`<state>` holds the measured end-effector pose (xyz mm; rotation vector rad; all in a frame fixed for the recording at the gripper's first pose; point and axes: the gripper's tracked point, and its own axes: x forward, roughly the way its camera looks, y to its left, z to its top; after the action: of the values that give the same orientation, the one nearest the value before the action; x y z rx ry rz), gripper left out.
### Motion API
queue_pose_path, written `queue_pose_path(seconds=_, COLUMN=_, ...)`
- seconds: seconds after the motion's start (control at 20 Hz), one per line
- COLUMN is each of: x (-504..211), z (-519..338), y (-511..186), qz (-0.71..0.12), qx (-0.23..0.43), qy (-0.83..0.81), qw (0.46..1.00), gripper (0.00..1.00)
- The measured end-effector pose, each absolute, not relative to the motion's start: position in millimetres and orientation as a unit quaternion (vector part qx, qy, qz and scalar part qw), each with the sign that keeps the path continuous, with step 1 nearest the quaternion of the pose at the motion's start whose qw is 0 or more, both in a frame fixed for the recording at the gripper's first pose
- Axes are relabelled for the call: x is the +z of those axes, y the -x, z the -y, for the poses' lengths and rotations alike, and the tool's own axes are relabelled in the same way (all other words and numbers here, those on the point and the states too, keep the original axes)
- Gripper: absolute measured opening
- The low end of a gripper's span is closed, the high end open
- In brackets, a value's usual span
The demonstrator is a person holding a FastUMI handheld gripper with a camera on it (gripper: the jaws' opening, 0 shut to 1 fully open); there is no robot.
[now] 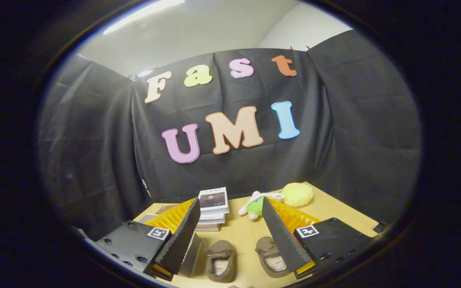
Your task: Open the storage box then place both shoes into the box .Put the left shoe in first, then the right shoe, with the right side of both shoes facing outward in a uniform manner.
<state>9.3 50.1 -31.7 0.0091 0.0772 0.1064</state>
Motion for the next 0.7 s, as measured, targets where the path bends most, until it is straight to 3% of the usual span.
queue_pose_path(seconds=0.4, x=-72.7, z=-79.3, y=-15.9, qz=-0.117, qx=0.095, qy=-0.106, qw=0.983, gripper=1.0)
queue_pose_path(seconds=0.7, x=-128.0, z=-94.2, y=-16.9, qz=-0.217, qx=0.101, qy=-0.287, qw=0.927, gripper=1.0)
